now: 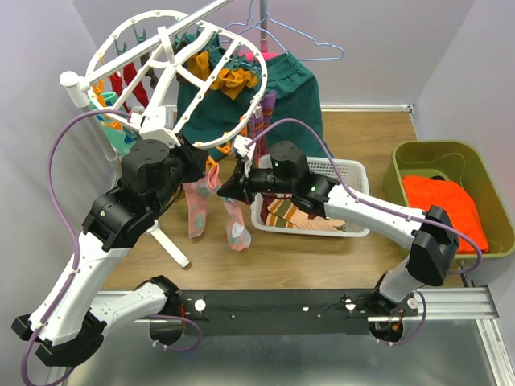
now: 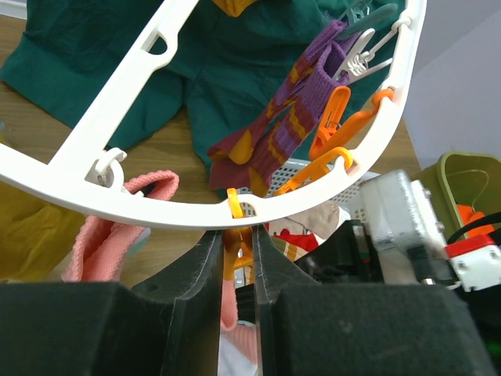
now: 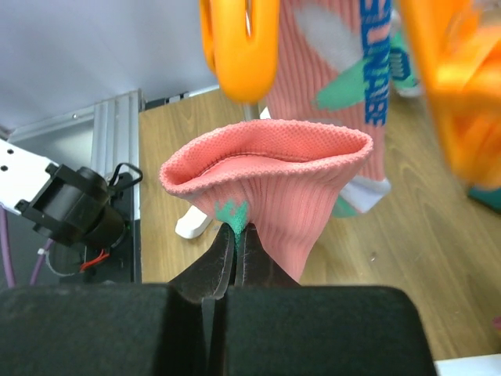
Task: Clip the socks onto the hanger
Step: Clamp the sock onto the hanger.
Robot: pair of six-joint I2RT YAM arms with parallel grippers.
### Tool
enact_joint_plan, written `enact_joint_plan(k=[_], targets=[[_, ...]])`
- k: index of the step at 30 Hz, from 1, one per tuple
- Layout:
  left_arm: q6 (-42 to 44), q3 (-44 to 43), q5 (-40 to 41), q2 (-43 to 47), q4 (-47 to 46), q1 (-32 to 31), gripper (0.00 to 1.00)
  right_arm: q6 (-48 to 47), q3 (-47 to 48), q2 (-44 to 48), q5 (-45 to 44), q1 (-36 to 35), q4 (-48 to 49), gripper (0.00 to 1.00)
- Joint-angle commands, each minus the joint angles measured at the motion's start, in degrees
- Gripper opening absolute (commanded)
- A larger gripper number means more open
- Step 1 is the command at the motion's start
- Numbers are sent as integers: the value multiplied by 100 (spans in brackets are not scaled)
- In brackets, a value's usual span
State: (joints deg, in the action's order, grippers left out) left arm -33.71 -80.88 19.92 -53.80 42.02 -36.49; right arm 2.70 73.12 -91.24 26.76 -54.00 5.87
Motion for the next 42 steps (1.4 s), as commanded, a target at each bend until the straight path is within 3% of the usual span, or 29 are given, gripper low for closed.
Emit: enact_joint_plan(k=[1, 42], targets=[[93, -42, 3, 54, 52, 10, 10, -156, 316, 247, -136, 38, -7, 1], [93, -42, -156, 115, -89, 10, 10, -226, 660, 89, -74, 91, -217, 1]])
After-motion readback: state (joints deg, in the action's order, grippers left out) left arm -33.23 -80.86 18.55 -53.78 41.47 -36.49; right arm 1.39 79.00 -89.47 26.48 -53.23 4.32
